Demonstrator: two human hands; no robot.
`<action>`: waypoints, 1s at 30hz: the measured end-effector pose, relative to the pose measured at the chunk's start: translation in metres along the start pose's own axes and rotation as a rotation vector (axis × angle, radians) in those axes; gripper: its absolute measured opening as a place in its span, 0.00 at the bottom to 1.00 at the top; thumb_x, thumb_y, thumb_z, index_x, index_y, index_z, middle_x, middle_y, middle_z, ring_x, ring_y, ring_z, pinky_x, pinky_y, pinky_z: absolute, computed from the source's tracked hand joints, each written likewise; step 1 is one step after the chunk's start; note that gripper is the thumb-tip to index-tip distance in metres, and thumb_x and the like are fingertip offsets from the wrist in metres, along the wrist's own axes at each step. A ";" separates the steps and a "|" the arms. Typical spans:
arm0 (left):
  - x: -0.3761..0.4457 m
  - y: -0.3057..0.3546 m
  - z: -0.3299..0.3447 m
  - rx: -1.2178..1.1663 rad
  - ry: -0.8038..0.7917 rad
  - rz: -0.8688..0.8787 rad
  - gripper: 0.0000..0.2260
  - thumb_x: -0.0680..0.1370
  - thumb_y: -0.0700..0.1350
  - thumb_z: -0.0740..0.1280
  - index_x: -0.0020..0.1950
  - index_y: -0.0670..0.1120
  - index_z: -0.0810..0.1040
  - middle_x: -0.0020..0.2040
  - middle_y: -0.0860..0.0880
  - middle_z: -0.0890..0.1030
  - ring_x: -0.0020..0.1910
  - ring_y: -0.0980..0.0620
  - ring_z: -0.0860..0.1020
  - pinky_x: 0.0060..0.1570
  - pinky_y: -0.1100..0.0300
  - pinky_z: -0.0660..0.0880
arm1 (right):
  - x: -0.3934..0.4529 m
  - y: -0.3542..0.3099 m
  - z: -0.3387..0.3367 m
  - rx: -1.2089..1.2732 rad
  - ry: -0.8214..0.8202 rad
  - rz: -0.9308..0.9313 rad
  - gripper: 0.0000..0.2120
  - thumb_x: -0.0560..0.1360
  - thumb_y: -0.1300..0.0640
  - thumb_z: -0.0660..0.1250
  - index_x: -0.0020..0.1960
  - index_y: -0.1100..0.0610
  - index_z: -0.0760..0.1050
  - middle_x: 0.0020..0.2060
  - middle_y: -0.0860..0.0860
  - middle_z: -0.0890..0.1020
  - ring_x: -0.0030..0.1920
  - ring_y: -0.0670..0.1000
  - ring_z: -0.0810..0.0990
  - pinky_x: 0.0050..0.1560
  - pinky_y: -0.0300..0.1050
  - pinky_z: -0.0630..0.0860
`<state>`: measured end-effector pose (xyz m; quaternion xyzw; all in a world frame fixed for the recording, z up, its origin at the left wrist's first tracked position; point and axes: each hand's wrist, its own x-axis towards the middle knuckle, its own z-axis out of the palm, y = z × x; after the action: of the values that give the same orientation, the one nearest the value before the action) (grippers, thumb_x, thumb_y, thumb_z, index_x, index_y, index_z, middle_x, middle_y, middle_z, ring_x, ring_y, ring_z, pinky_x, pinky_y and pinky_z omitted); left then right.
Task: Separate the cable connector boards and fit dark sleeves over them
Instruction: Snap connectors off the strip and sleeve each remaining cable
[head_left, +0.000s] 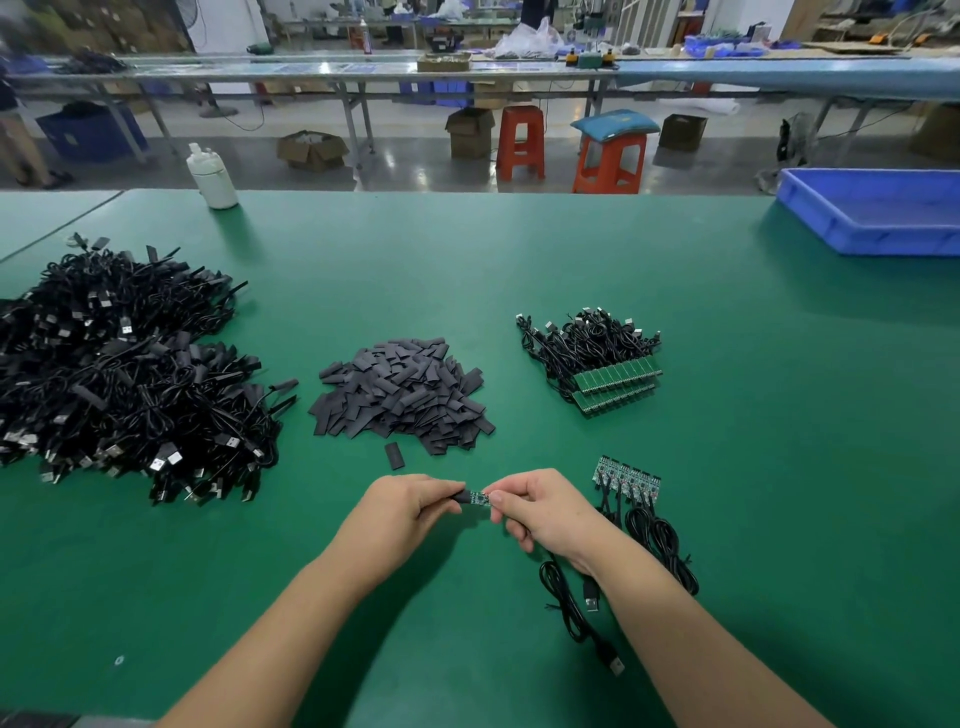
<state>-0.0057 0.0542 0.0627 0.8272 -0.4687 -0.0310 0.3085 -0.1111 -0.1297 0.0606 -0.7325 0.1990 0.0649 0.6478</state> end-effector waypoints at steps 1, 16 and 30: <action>0.000 0.001 0.001 0.001 0.007 -0.003 0.09 0.78 0.44 0.70 0.58 0.46 0.84 0.48 0.51 0.85 0.46 0.53 0.82 0.50 0.66 0.74 | 0.000 0.000 0.001 -0.016 0.001 -0.007 0.07 0.82 0.60 0.64 0.54 0.58 0.79 0.25 0.44 0.79 0.23 0.42 0.71 0.26 0.35 0.70; -0.003 0.004 0.011 0.015 -0.055 0.031 0.09 0.80 0.46 0.67 0.58 0.51 0.82 0.47 0.55 0.83 0.46 0.57 0.79 0.49 0.62 0.75 | 0.003 -0.004 0.001 -0.229 -0.017 -0.071 0.08 0.82 0.60 0.62 0.54 0.58 0.80 0.33 0.47 0.80 0.25 0.43 0.72 0.28 0.38 0.73; -0.004 0.011 0.020 -0.033 0.090 0.049 0.10 0.77 0.40 0.71 0.57 0.48 0.84 0.45 0.55 0.85 0.43 0.59 0.81 0.47 0.70 0.73 | 0.007 -0.003 0.001 -0.120 -0.036 0.000 0.16 0.83 0.64 0.59 0.69 0.63 0.73 0.43 0.52 0.84 0.38 0.50 0.84 0.46 0.48 0.83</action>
<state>-0.0228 0.0435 0.0514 0.8108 -0.4739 0.0058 0.3435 -0.1036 -0.1297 0.0609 -0.7688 0.1833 0.0899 0.6060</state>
